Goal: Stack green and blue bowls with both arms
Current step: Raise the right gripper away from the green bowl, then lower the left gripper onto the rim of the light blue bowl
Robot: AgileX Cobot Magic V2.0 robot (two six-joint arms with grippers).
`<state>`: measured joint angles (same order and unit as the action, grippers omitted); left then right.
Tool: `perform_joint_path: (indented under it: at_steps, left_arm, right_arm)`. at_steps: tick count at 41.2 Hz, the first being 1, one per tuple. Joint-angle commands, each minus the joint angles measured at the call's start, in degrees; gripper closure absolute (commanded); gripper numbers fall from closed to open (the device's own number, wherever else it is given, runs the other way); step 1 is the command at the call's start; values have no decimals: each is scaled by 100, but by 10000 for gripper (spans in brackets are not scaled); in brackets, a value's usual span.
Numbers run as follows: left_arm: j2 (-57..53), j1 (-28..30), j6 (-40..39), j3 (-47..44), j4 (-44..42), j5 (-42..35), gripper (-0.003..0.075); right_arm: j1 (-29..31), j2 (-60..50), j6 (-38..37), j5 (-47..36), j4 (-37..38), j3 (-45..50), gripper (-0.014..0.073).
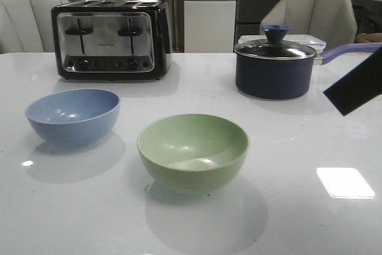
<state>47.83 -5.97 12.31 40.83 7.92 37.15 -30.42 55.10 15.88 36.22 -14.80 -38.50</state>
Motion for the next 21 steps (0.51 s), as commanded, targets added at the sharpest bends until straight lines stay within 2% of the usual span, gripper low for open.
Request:
perform_joint_path:
  at_steps: [1,4,11,21]
  left_arm:
    - [450,-46,40,544,29,-130,283]
    - [924,-46,40,780,29,-61,261]
    - [2012,-56,40,1343,155,-59,128]
    - [3615,-56,40,2118,187,-193,140]
  right_arm:
    - [48,-100,0,-366,-9,-165,181]
    - [48,-100,0,-366,-9,-165,181]
    - [48,-100,0,-360,-9,-165,181]
    - [48,-100,0,-360,-9,-165,181]
